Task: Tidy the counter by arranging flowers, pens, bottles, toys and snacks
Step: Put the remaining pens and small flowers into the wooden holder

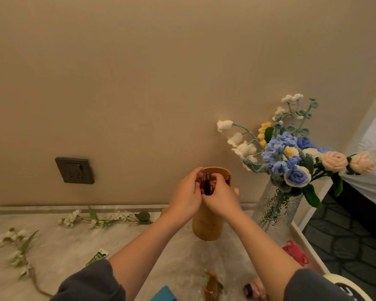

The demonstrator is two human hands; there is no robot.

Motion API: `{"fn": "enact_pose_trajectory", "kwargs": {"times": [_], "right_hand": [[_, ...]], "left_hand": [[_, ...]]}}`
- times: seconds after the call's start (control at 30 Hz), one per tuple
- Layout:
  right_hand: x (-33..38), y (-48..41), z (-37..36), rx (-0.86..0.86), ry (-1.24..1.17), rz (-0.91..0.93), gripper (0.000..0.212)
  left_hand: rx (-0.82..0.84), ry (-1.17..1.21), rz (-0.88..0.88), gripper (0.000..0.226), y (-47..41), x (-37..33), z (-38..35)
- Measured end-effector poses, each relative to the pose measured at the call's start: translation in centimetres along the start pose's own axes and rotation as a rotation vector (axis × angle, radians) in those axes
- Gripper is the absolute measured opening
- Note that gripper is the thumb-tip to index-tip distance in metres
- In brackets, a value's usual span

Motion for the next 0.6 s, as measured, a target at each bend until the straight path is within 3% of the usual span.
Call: {"fn": "enact_pose_trajectory", "kwargs": {"times": [0.13, 0.27, 0.33, 0.6], "right_hand": [[0.2, -0.7, -0.3, 0.034, -0.195, -0.002, 0.062], [-0.2, -0.4, 0.0, -0.026, -0.263, 0.037, 0.027], [-0.6, 0.0, 0.2, -0.076, -0.383, 0.076, 0.020], [-0.8, 2.1, 1.5, -0.222, -0.508, 0.177, 0.048]], "left_hand": [[-0.001, 0.104, -0.014, 0.044, 0.0, -0.2, 0.3], [-0.049, 0.088, -0.042, 0.039, 0.0, -0.1, 0.8], [-0.029, 0.086, -0.048, 0.039, 0.0, 0.1, 0.5], [-0.003, 0.102, -0.037, 0.038, 0.6, 0.4, -0.2]]}}
Point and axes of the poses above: each hand's wrist, its own y-axis away from the middle knuckle, its own z-axis out of the back of the hand, x = y × z, the point moved 7 cm from there along -y, towards the middle knuckle, and after that the axes turned 9 degrees about x, right-handed, at the moved point
